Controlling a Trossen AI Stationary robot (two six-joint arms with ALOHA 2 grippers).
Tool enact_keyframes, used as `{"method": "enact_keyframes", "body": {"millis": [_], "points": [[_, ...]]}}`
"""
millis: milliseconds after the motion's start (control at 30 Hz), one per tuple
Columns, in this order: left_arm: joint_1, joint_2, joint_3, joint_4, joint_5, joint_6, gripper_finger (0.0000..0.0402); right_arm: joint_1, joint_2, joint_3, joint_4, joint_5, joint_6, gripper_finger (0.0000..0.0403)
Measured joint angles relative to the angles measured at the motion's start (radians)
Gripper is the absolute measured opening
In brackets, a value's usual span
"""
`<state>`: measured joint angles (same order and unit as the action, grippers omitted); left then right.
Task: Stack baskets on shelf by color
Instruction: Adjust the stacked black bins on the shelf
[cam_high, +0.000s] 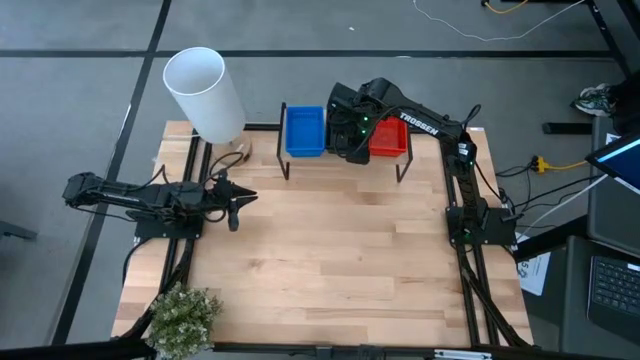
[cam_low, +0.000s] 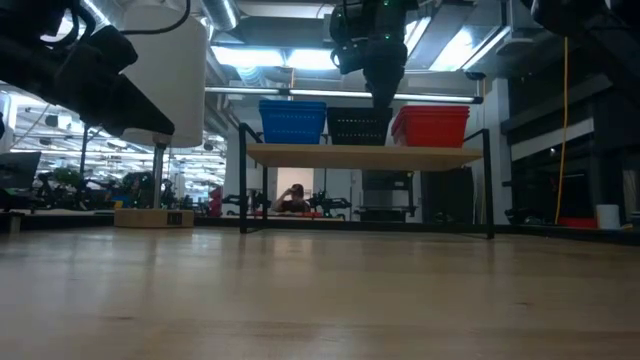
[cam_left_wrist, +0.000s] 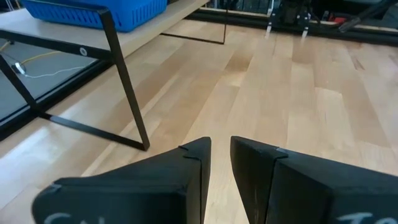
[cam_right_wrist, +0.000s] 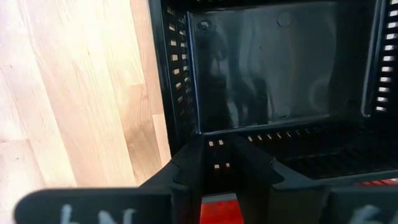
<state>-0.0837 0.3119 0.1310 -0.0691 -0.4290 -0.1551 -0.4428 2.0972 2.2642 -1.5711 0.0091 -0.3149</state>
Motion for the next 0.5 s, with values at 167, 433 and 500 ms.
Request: {"method": "enact_keyframes", "body": {"millis": [167,433,500], "points": [[0.000,0.000,0.000,0.000,0.000,0.000,0.0054,0.000,0.000,0.000,0.000,0.000,0.000,0.0074],[0.000,0.000,0.000,0.000,0.000,0.003,0.0054,0.000,0.000,0.000,0.000,0.015,-0.013,0.0074],[0.000,0.000,0.000,0.001,0.000,0.013,0.0054,0.000,0.000,0.000,0.000,0.062,-0.019,0.0074]]}}
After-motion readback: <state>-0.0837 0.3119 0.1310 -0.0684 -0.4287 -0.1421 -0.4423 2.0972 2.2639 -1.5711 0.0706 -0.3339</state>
